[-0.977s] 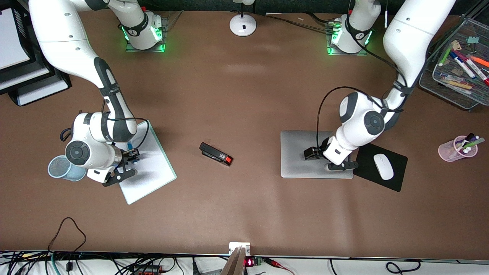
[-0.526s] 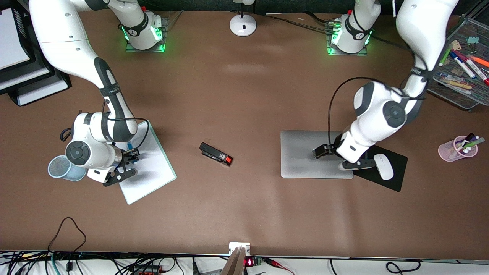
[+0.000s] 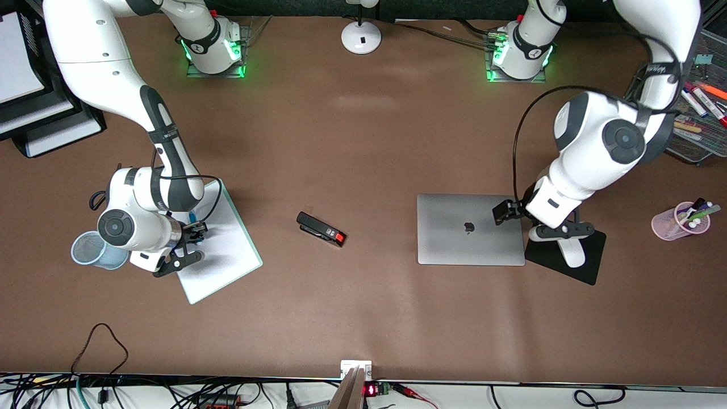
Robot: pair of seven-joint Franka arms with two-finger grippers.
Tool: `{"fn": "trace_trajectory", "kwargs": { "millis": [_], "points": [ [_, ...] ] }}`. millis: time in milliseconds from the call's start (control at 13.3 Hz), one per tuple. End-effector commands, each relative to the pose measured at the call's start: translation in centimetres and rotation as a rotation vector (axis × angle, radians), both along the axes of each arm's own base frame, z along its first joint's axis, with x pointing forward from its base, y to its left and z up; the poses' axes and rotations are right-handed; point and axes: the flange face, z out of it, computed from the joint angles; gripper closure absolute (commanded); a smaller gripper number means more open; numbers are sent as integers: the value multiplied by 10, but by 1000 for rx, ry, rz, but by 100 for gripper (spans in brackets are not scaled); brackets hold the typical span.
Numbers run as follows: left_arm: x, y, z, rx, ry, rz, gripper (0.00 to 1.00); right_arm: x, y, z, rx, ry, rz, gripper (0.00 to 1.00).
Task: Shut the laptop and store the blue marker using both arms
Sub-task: 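Push the laptop lid down shut with the left gripper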
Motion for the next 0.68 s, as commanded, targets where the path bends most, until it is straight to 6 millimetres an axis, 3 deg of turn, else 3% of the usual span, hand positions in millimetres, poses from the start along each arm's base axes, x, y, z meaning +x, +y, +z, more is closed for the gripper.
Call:
{"fn": "trace_trajectory", "kwargs": {
  "millis": [0,225,376,601],
  "points": [
    [0,11,44,35,34,-9,0,0,-2,-5,29,-1,-7,81],
    [1,23,85,53,56,-78,0,2,-4,-2,30,-7,-9,87],
    [6,57,121,81,35,-113,0,4,-5,3,31,-16,-10,90],
    [-1,70,169,99,69,-141,0,15,-12,21,34,-47,-22,91]
  ]
}}
